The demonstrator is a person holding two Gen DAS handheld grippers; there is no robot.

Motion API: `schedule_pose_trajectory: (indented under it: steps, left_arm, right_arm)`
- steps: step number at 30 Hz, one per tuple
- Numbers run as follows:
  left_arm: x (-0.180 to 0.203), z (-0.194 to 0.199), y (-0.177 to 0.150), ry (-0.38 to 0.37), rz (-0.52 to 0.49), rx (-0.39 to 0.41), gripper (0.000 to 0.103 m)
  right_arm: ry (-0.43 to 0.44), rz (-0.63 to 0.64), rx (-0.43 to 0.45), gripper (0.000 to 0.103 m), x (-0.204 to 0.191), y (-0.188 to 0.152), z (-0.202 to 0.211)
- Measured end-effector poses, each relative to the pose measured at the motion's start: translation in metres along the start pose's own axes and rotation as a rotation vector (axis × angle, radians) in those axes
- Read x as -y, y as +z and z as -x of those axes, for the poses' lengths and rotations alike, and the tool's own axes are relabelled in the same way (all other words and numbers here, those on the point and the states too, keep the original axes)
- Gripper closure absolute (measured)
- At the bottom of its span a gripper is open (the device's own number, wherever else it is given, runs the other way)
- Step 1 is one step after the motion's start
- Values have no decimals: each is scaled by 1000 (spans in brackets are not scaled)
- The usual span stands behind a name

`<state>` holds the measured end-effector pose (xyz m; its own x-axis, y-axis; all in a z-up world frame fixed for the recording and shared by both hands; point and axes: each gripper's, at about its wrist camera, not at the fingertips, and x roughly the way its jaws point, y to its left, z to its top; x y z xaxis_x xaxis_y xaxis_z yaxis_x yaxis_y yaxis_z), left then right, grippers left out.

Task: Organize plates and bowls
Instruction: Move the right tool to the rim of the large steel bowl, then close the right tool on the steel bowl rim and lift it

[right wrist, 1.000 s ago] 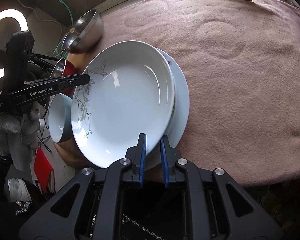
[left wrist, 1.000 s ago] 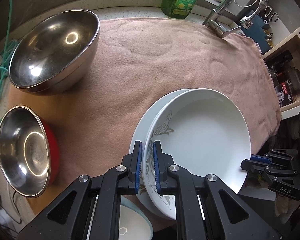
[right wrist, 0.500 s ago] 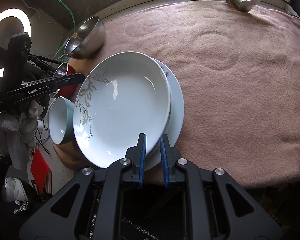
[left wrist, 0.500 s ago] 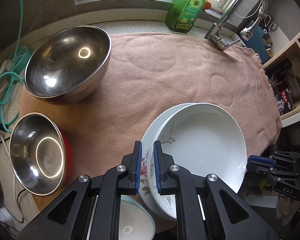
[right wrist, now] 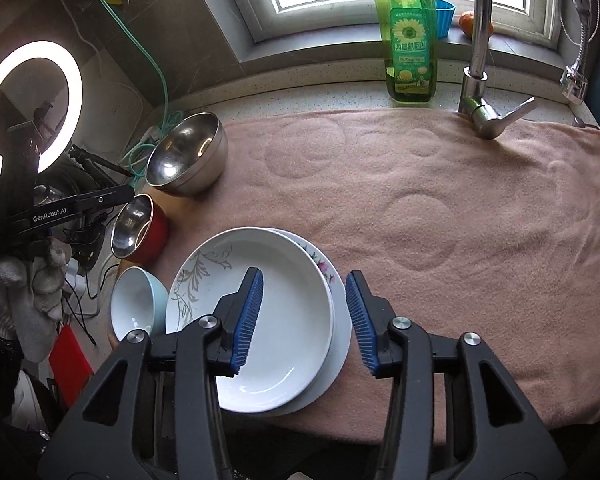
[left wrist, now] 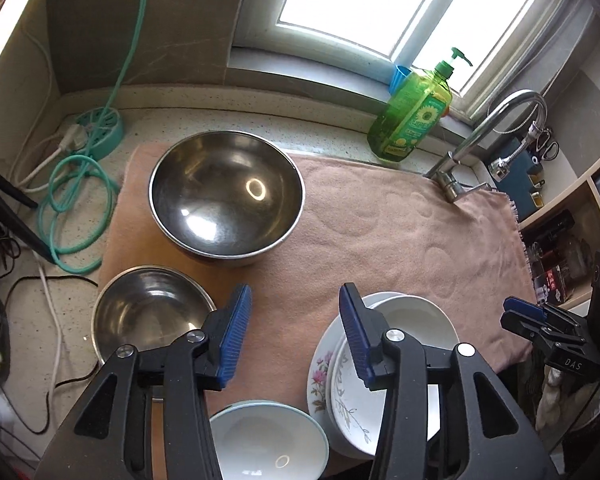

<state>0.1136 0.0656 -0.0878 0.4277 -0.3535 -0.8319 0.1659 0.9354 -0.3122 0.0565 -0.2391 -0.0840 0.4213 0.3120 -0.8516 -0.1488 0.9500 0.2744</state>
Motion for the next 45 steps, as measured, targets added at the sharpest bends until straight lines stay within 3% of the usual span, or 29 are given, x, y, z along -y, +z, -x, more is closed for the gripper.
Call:
schedule_pose_trajectory:
  steps: [5, 14, 24, 28, 34, 36, 38, 45]
  left_arm:
    - [-35, 4, 7, 43, 94, 5, 58]
    - [-74, 5, 21, 98, 191, 48, 58]
    - [-96, -19, 42, 49, 307, 45, 58]
    - [-103, -28, 45, 34, 370, 29, 60]
    - [-110, -38, 49, 45, 377, -1, 62]
    - [-109, -42, 49, 53, 364, -10, 65]
    - [-109, -47, 49, 50, 356, -25, 76]
    - [-109, -60, 48, 42, 354, -57, 86]
  right_arm:
    - [-11, 73, -6, 46, -14, 37, -7]
    - [49, 126, -22, 46, -44, 100, -36]
    - [109, 106, -106, 46, -70, 150, -100]
    - [124, 93, -146, 55, -78, 158, -130]
    - [167, 30, -212, 65, -80, 162, -165]
    - [176, 25, -227, 69, -82, 163, -173]
    - [181, 18, -241, 73, -84, 163, -180]
    - [185, 3, -278, 84, -88, 160, -203]
